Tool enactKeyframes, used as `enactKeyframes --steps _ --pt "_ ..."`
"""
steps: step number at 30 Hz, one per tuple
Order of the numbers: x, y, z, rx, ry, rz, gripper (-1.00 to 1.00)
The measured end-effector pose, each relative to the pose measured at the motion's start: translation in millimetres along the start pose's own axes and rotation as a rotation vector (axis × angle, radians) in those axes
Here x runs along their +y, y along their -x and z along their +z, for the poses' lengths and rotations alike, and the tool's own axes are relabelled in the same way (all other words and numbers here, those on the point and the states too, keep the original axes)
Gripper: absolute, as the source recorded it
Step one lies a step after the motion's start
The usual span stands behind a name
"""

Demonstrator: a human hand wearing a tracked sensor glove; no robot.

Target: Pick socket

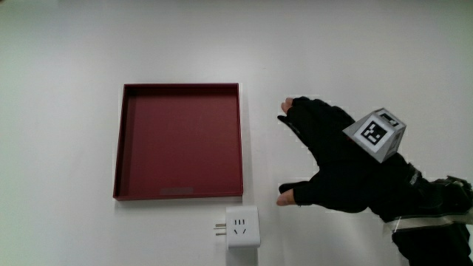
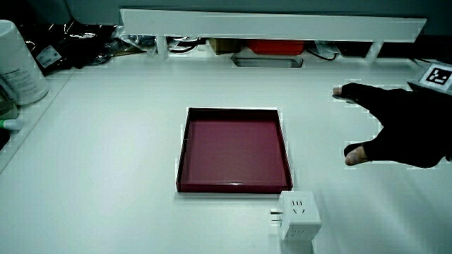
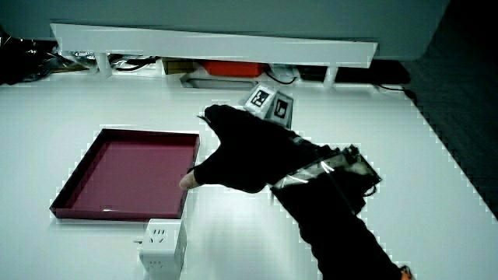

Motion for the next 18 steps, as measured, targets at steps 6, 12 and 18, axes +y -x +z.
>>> enactKeyframes --steps 6,12,18 --pt "7.2 -6.9 -19.5 -0.019 0.041 -0.005 0.0" --pt "14.5 -13.5 -37.6 -0.196 0.054 0.068 0.0" --pt "20.0 -23.9 -60.5 -0.12 0.119 -0.005 0.0"
